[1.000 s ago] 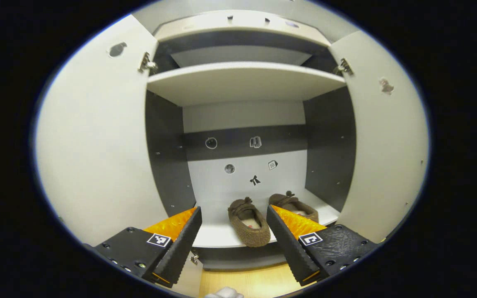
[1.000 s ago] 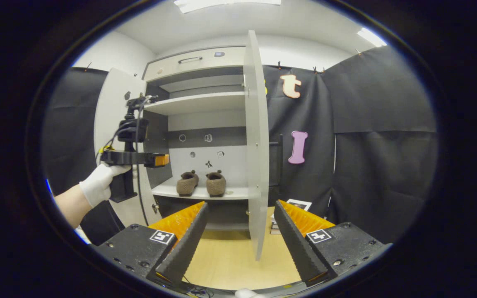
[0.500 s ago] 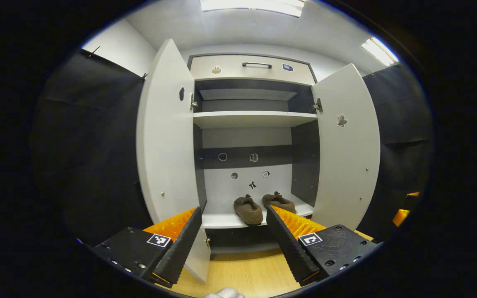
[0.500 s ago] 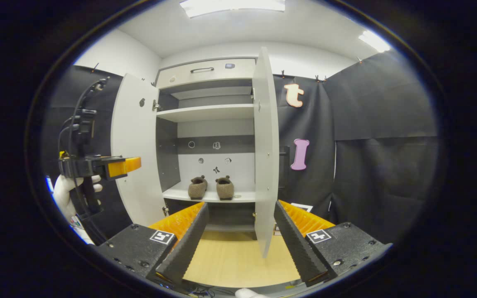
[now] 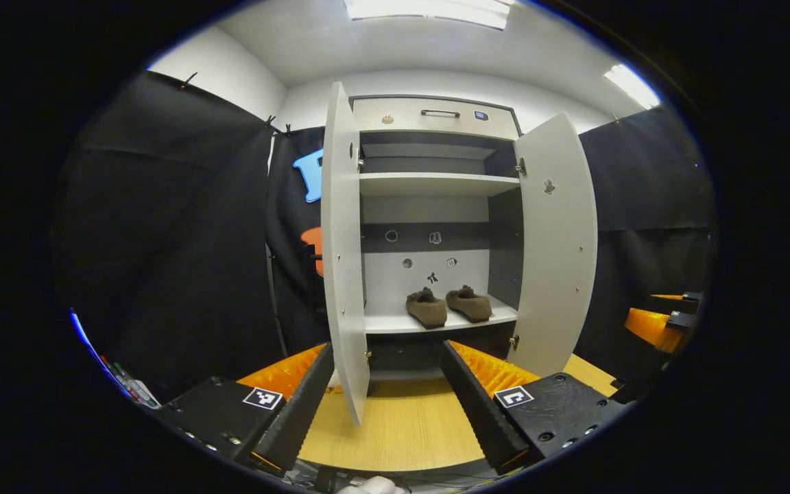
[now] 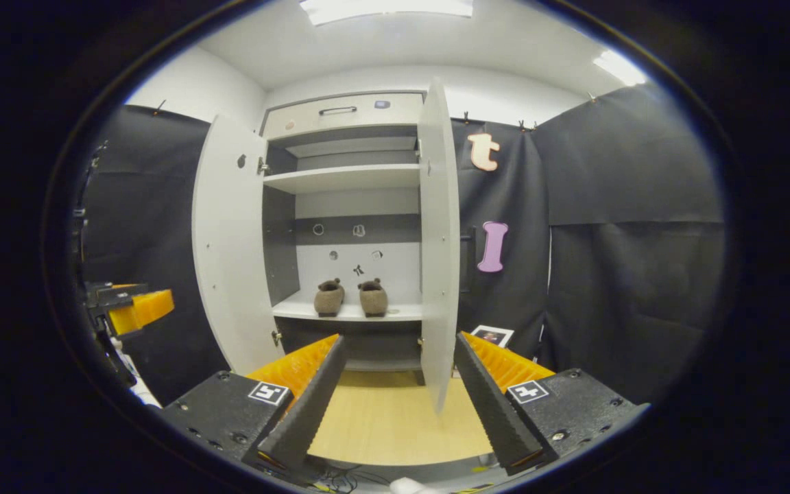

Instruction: Grab one shoe with the right hand and put it into the shoe cabinet, grab the other shoe with the left hand and put it into the shoe cabinet; then close the right door with the right hand and the left door with the left hand.

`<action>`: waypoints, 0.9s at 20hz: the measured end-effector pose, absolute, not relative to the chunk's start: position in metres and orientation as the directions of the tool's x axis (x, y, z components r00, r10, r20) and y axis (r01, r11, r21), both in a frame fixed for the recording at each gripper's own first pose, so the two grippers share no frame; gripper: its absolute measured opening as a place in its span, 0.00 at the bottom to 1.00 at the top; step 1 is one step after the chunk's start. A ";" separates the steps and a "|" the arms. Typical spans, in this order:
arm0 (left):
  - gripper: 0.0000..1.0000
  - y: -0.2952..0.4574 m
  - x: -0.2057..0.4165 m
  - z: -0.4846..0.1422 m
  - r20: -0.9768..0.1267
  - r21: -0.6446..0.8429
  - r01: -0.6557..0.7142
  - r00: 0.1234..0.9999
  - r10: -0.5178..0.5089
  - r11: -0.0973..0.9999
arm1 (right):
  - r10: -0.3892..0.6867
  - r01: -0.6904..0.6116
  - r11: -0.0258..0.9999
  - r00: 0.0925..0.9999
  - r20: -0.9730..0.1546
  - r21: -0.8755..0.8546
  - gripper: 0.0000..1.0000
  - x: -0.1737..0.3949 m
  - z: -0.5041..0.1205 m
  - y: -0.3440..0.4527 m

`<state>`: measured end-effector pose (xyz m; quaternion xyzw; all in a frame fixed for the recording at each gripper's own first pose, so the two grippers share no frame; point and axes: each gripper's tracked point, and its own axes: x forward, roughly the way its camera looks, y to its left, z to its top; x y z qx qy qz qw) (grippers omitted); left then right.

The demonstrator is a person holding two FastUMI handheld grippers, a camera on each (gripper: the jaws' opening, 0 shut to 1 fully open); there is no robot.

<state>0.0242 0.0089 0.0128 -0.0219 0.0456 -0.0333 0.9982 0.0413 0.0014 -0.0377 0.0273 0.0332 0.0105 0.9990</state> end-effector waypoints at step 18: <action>0.96 -0.046 0.064 0.023 -0.089 -0.082 -0.098 0.992 0.091 0.992 | -0.046 0.054 0.995 0.995 -0.090 0.090 1.00 0.257 0.010 -0.187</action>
